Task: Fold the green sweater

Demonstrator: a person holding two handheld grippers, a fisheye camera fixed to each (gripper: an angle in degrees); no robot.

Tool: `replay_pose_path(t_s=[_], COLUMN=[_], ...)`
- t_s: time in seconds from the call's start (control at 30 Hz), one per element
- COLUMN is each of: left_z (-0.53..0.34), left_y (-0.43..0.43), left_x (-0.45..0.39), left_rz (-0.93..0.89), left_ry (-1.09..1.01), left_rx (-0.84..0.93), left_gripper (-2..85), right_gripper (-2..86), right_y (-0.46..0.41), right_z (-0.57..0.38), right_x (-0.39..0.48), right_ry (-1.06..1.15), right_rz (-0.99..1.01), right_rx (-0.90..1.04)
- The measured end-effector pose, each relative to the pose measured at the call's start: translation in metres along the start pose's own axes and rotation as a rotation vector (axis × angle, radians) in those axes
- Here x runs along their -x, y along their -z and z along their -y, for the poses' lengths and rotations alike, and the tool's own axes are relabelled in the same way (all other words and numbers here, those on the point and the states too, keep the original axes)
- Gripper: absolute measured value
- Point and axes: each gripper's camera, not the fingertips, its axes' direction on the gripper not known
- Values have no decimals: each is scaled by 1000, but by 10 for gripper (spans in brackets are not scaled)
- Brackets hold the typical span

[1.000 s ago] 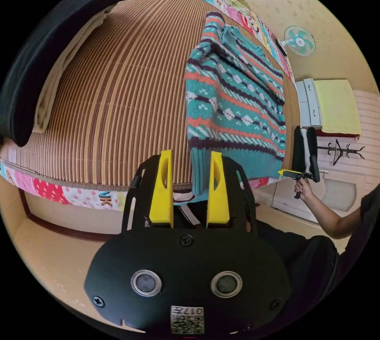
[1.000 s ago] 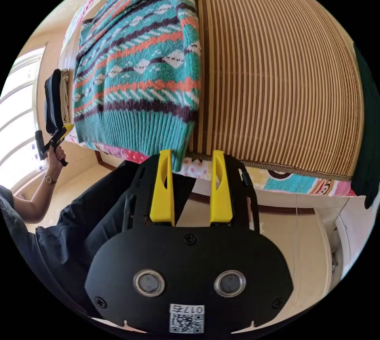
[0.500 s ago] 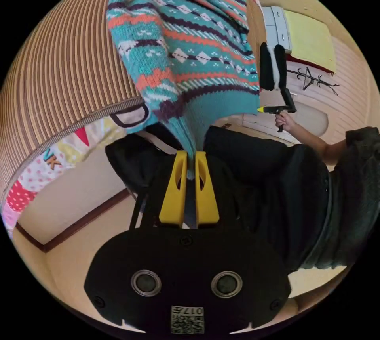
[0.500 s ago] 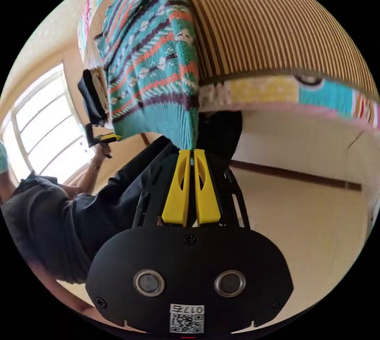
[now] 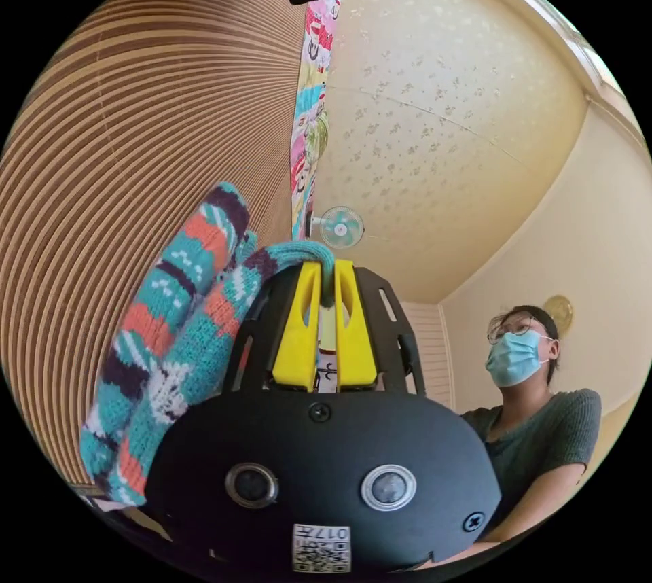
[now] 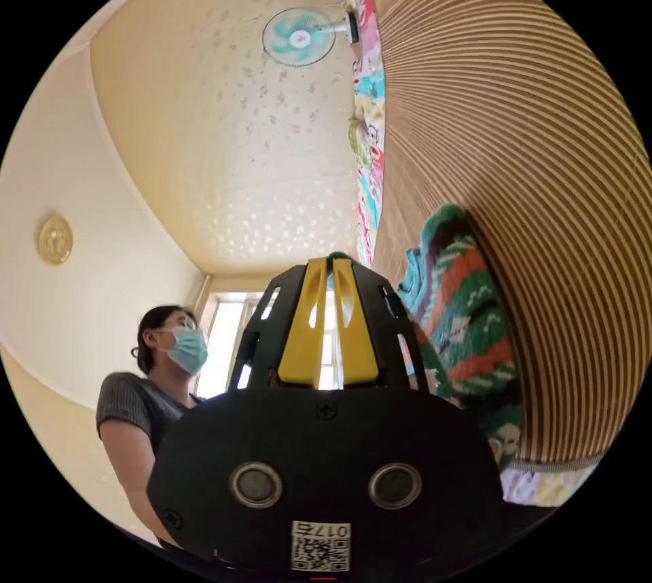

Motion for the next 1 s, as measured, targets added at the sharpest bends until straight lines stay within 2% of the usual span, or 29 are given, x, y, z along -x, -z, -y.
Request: replay_pose_path(t_s=[0.07, 0.2, 0.27, 0.33, 0.4, 0.47, 0.5, 0.57, 0.63, 0.67, 0.73, 0.8, 0.87, 0.93, 1.0], left_z=[37, 68, 72, 67, 48, 8, 0, -22, -36, -49, -72, -86, -90, -91, -95], left_y=[-41, -81, -97, -103, -96, -78, -75, -62, -53, -47, -43, -50, -62, -71, -99], left_x=[8, 12, 22, 22, -3, -51, -57, -40, -2, 25, 55, 71, 81, 69, 32], left_rz=[71, 282, 446, 438, 464, 631, 681, 867, 917, 926, 896, 821, 825, 740, 714], left_ry=[-42, -33, -61, -90, -182, -429, -465, -380, -218, -111, -32, -38, -9, -64, -238], left_rx=[16, 9, 3, 1, -86, -195, -196, -132, -39, -10, -12, -25, -47, -48, 7], left_gripper=[36, 43, 55, 77, 94, 107, 112, 150, 176, 186, 179, 159, 106, 80, 76], right_gripper=[14, 19, 23, 27, 34, 42, 49, 62, 74, 84, 101, 124, 141, 164, 219], right_y=[-11, -33, -38, -36, -32, -42, -56, -82, -112, -134, -170, -219, -253, -284, -328], right_z=[20, 55, 64, 65, 56, 43, 29, 1, -28, -45, -67, -89, -100, -105, -106], right_x=[-23, -47, -53, -39, 3, 34, 49, 60, 61, 59, 51, 32, 21, 25, 39], right_ry=[-45, -125, -148, -92, 68, 176, 226, 270, 299, 307, 296, 245, 185, 175, 204], right_rz=[15, -160, -230, -297, -399, -520, -616, -717, -749, -751, -729, -688, -665, -644, -699], right_rx=[-53, -68, -49, -74, -79, 21, 112, 245, 363, 429, 518, 646, 720, 768, 888])
